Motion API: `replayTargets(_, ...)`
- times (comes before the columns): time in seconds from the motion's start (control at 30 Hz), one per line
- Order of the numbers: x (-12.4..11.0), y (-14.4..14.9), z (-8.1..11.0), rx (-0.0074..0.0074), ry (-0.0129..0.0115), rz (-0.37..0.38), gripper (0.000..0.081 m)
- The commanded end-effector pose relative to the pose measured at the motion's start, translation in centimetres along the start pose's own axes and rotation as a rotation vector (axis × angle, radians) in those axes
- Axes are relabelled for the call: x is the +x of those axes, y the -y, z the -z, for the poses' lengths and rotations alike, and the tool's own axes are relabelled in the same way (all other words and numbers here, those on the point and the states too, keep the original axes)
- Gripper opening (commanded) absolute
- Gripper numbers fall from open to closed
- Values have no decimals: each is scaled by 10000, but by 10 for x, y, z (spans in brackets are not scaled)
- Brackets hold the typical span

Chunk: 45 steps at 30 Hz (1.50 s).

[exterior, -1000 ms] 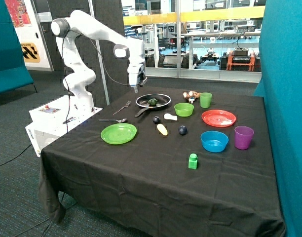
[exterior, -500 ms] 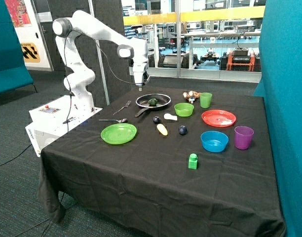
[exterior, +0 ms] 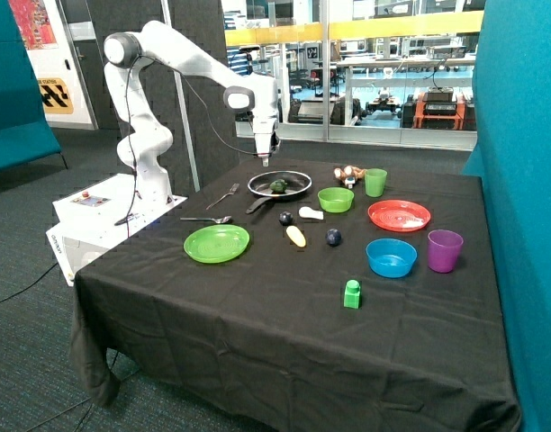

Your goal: Cook the capsicum and place it on a plate

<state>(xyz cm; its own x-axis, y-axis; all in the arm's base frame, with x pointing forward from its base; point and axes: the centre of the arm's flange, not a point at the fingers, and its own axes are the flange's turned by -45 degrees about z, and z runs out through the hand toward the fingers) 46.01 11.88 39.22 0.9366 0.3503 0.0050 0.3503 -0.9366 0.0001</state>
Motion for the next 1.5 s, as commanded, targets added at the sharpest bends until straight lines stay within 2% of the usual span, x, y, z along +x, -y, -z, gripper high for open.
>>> replayTargets(0.0, 13, 27, -17, 1, 50, 90, 704)
replayTargets(0.4, 25, 34, -39, 0, 50, -135, 707)
replayTargets(0.9, 27, 18, -65, 0, 50, -517, 717)
replayTargets(1.47, 33, 2, -84, -1, 50, -888, 705)
